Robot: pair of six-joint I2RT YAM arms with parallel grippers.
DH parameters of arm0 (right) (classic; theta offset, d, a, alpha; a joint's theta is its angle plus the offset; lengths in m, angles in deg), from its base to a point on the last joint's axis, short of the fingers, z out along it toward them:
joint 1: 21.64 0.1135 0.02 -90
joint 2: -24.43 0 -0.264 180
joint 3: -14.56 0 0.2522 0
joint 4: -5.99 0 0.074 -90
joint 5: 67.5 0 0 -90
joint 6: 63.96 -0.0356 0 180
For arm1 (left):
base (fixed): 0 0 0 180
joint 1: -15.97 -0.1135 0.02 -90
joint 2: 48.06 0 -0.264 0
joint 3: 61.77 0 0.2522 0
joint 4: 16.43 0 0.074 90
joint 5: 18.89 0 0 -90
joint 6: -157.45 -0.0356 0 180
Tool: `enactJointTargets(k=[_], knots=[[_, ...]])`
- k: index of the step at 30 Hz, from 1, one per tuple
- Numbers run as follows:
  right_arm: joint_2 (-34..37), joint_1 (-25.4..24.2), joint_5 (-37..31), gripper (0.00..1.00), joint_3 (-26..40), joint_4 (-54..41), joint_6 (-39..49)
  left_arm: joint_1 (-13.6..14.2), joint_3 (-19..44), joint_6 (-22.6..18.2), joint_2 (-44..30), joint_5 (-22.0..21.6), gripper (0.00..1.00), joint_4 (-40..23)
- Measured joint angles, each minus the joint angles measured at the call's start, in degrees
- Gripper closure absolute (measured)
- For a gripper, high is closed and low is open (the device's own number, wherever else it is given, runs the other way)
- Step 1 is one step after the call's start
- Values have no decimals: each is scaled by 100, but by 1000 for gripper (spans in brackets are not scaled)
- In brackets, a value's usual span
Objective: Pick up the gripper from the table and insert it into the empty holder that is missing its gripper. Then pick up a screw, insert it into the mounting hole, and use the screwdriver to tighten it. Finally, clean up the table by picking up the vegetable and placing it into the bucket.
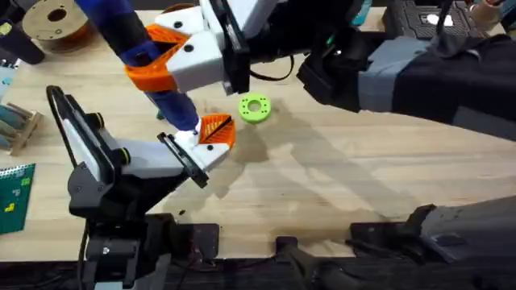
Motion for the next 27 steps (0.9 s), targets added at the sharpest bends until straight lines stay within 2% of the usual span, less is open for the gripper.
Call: enactJointTargets(k=[27], knots=[[0,0,-147,988,3,-184,20,0,0,2,0,0,995,0]])
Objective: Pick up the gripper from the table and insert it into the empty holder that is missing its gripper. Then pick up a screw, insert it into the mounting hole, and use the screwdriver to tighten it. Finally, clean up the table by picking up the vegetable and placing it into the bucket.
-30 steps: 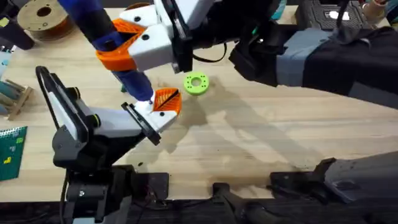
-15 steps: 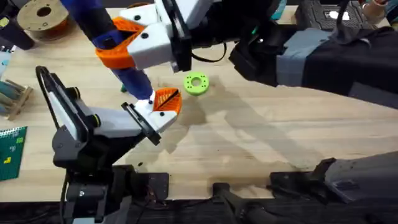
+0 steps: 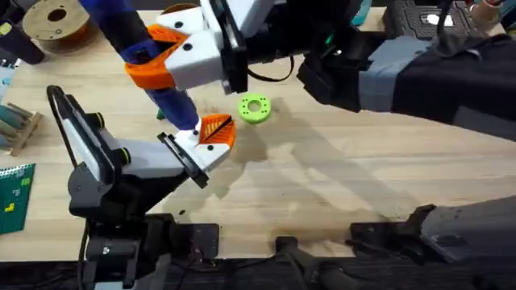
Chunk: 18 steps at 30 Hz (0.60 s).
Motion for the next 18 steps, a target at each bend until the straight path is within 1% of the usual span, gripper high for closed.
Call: enactJointTargets(k=[18], knots=[[0,0,-44,988,30,-105,4,0,0,1,0,4,995,0]])
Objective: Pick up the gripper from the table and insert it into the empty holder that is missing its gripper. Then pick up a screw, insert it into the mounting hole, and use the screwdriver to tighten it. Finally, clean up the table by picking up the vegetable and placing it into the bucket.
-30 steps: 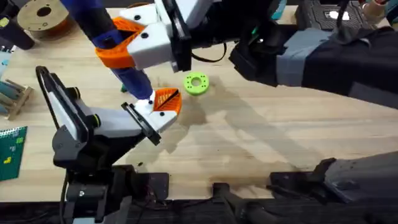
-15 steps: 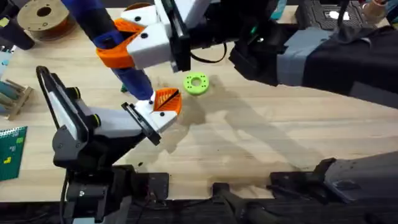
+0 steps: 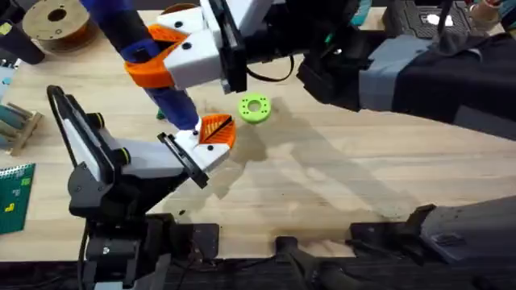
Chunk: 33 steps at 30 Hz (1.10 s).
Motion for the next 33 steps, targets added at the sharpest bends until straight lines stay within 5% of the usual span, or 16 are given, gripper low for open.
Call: enactJointTargets(k=[25,33], knots=[[0,0,18,988,570,224,-107,-1,0,-1,0,0,995,0],[0,-135,110,988,1293,-2120,-76,-1,0,-1,0,0,995,0]])
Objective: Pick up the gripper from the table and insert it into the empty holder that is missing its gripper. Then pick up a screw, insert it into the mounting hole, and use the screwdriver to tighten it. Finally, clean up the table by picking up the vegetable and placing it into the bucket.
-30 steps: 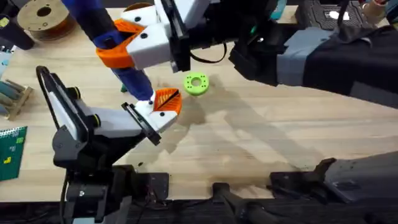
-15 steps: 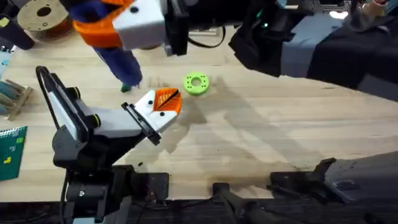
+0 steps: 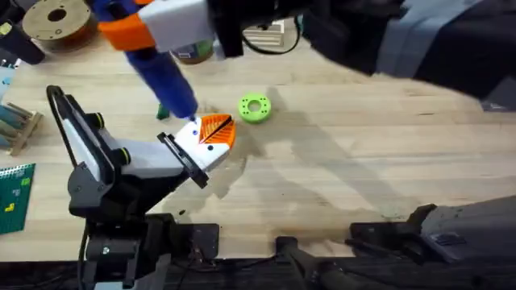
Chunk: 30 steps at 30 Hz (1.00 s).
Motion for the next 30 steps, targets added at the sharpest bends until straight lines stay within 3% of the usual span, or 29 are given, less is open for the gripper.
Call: enactJointTargets(k=[14,19,24,30], knots=[[0,-1324,-367,988,982,-3566,506,2,0,0,0,0,995,0],[0,-1784,-1322,988,1247,-5577,1316,2,0,-1,0,0,995,0],[0,-2117,-2448,988,1641,-6991,2560,0,0,-2,0,0,995,0],[0,-2504,-3496,988,1837,-7610,4034,0,0,0,0,0,995,0]])
